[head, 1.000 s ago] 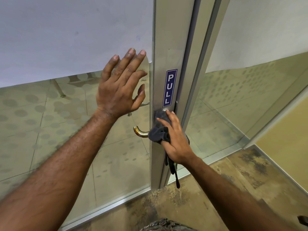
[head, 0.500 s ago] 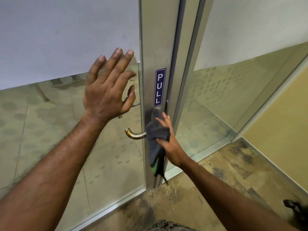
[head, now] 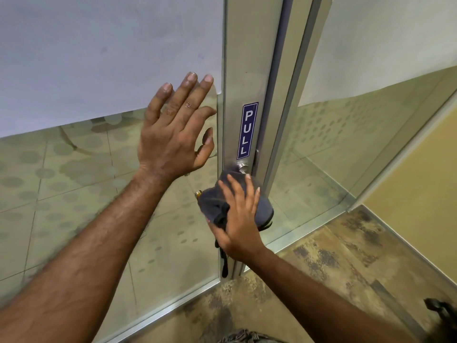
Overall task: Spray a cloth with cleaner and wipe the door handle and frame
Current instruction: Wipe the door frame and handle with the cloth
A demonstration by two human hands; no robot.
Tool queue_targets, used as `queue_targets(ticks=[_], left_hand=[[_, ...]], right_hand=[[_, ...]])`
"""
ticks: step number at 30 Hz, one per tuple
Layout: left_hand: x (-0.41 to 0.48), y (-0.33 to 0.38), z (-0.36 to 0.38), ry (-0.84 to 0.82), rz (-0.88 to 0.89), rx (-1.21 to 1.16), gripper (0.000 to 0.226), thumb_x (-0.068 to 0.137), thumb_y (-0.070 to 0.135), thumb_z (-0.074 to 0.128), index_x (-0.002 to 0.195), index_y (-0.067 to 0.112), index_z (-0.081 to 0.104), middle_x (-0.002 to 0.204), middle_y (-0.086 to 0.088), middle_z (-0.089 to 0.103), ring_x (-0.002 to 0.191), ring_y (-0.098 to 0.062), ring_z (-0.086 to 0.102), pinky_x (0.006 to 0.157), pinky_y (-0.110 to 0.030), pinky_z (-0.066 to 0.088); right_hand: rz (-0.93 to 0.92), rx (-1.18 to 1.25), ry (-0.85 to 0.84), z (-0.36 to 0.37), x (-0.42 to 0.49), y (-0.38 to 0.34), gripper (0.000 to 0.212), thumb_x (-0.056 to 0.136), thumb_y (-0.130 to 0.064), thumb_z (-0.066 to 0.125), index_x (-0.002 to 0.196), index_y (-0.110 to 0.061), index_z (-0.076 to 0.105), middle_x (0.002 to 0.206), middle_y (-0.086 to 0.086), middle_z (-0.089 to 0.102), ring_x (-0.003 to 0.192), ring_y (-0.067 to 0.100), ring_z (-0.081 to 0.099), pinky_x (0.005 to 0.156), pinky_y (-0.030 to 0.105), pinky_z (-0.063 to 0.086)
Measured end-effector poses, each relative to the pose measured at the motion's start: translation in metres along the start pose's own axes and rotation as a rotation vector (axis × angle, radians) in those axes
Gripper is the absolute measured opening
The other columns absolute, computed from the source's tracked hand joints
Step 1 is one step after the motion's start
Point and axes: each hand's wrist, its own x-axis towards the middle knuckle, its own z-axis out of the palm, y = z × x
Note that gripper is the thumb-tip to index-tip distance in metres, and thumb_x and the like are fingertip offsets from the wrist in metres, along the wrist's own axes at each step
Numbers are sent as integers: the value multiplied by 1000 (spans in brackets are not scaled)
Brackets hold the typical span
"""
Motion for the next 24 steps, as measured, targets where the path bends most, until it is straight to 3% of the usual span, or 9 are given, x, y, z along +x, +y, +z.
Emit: queue_targets(ticks=[3,6,11,14,17,20,24], left_hand=[[-1,0,0,-3,2,-16,27,94,33,54,114,17,62,157,-6,48,147,-26,42,118,-47,30],[-1,-1,-1,-6,3,-24,27,93,33,54,114,17,62,157,-6,48,147,-26,42,119,-47,30],[-1,-1,-1,-29,7,-26,28,93,34,54,114,17,62,157,-6,47,148,-26,41,119,-48,29],[-1,-1,-1,-20,3,-25,27,93,33,54,113,17,62,157,-6,48,147,-26,42,119,-47,29],[0,0,-1,-22,5,-33,27,93,33,53,112,17,62,156,-6,48,147,-26,43,119,-47,29],[0,-1,-2,-24,4,-37,27,94,33,53,113,16,62,156,-6,48,147,-27,43,119,-47,28],[-1,-1,-2,-26,13,-41,28,93,33,54,113,16,63,156,-7,48,146,-28,43,120,-47,27]], right_hand=[[-157,-181,-79,-6,-1,9,81,75,-42,50,150,-15,36,158,10,36,154,33,13,121,63,0],[-271,-210,-108,-22,7,31,79,75,-39,53,148,-13,40,154,11,43,150,33,26,121,63,5],[-122,-144,-100,-23,22,34,92,72,-51,56,149,-7,34,153,15,39,148,32,29,123,58,7],[-102,-231,-62,-17,29,20,74,72,-59,60,130,-14,53,127,7,57,127,30,48,120,58,19],[-50,-359,-63,-11,34,1,63,74,-72,49,109,-20,58,105,1,63,105,24,55,115,59,27],[-24,-381,-27,5,28,-18,64,78,-73,46,111,-19,54,107,3,63,106,25,55,114,58,26],[-132,-341,13,21,6,-19,76,79,-57,55,139,-12,45,136,9,54,134,29,43,122,57,10]])
